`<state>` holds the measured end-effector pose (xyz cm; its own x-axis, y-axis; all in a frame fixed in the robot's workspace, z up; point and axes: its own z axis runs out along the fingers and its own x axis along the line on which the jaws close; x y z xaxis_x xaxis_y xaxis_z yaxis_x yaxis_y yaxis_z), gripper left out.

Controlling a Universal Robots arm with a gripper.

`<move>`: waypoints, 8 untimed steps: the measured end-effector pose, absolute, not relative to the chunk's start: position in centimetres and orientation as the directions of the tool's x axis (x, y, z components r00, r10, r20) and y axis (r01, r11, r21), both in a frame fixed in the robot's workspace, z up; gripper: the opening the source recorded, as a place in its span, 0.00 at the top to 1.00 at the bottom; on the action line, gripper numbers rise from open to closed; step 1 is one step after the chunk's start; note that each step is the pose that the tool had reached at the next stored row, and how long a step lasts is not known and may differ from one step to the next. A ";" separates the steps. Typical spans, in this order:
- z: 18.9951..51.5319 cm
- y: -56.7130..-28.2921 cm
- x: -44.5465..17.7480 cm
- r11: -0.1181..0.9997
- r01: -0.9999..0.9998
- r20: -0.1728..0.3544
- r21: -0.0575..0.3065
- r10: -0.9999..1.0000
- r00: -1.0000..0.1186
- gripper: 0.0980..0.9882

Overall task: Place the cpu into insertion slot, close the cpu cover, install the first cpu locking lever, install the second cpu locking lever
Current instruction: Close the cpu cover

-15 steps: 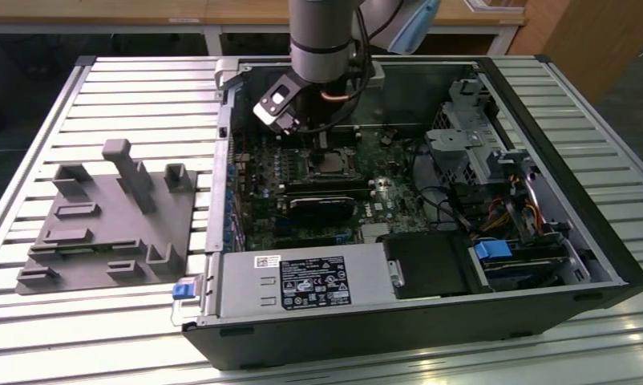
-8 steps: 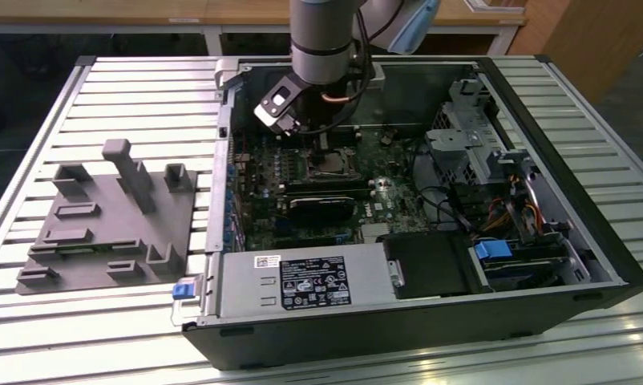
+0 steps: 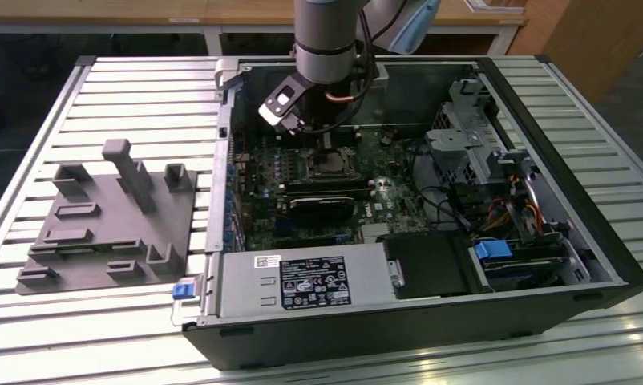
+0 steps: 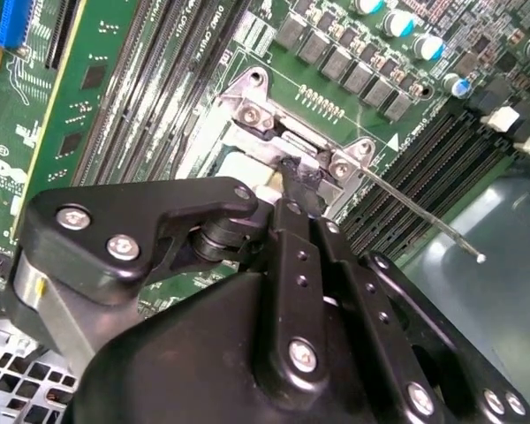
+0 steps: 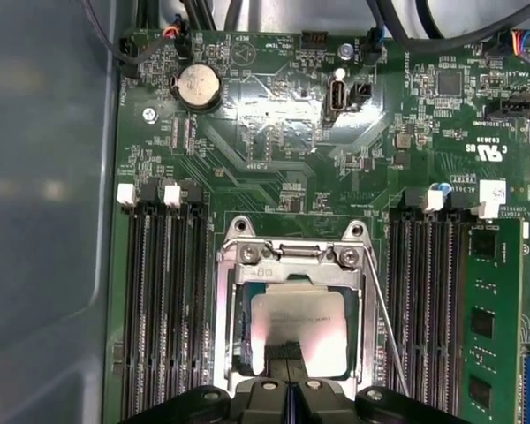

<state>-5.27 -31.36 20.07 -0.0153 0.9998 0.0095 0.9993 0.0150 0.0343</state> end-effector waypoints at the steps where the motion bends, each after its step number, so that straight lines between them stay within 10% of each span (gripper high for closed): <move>1: 20.1 -31.3 -5.3 0.015 0.999 0.011 0.035 1.000 -0.015 0.99; 8: 20.5 -31.4 -6.0 0.015 0.999 0.010 0.043 1.000 -0.016 0.99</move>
